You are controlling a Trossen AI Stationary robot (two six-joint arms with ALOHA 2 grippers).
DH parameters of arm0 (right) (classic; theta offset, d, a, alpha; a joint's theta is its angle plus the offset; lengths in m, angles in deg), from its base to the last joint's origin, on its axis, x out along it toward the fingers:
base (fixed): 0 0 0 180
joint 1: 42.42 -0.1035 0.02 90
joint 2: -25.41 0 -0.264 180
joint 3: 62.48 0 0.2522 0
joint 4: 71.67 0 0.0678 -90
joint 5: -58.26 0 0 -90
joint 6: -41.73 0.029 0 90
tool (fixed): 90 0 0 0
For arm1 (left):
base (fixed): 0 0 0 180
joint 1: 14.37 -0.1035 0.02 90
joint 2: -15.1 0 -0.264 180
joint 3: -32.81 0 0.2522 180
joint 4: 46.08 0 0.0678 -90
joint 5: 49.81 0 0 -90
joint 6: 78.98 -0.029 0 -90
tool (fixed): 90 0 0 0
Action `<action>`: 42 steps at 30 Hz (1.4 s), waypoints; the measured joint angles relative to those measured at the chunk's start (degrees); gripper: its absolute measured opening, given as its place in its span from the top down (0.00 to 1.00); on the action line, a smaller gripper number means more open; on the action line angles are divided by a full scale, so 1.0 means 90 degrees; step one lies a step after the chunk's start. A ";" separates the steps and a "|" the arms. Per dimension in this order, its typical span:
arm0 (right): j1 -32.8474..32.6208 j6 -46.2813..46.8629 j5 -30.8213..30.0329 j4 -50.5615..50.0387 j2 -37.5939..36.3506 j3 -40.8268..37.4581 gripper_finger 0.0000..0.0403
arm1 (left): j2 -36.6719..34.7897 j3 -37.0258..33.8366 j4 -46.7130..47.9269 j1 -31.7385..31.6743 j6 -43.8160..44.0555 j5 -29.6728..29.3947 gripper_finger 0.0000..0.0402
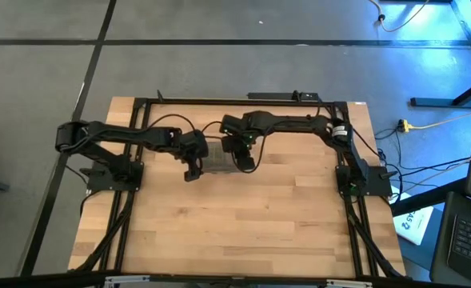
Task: Pack school essentials
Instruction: Close the black supply box, then return to Home Position
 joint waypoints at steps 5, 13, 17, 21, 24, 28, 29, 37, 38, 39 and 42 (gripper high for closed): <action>-0.0048 0.0165 0.0002 0.0112 0.0031 -0.0005 0.74 | 0.0176 0.0005 -0.0087 0.0000 -0.0097 -0.0024 0.01; -0.0044 0.0308 0.0004 0.0210 0.0083 -0.0005 0.74 | 0.0201 0.0010 -0.0105 -0.0001 -0.0140 -0.0022 0.01; -0.0046 0.0323 -0.0009 0.0146 0.0219 0.0002 0.74 | 0.0207 0.0010 -0.0100 -0.0002 -0.0143 -0.0013 0.01; -0.0044 0.0328 0.0004 0.0144 0.0305 0.0024 0.74 | 0.0211 0.0010 -0.0095 -0.0002 -0.0143 0.0000 0.01; -0.0044 0.0328 0.0006 0.0161 0.0329 0.0024 0.74 | 0.0209 0.0010 -0.0085 -0.0002 -0.0140 0.0002 0.01; -0.0044 0.0319 -0.0004 0.0161 0.0337 0.0024 0.74 | 0.0211 0.0007 -0.0083 0.0007 -0.0133 0.0009 0.01; -0.0044 0.0279 -0.0007 0.0159 0.0339 0.0022 0.74 | 0.0211 0.0007 -0.0085 0.0018 -0.0133 0.0001 0.01; 0.0064 0.0063 -0.0096 0.0013 -0.0359 -0.0025 0.74 | -0.0563 0.0122 0.0042 0.0064 -0.0113 0.0057 0.01; 0.0082 0.0066 -0.0093 -0.0016 -0.0528 -0.0012 0.74 | -0.0718 0.0124 0.0108 0.0076 -0.0114 0.0049 0.01; 0.0102 0.0091 -0.0076 -0.0004 -0.0679 -0.0002 0.74 | -0.0870 0.0124 0.0173 0.0092 -0.0114 0.0038 0.01; 0.0126 0.0117 -0.0072 -0.0047 -0.1072 -0.0012 0.74 | -0.1401 0.0124 0.0259 0.0189 -0.0114 0.0028 0.01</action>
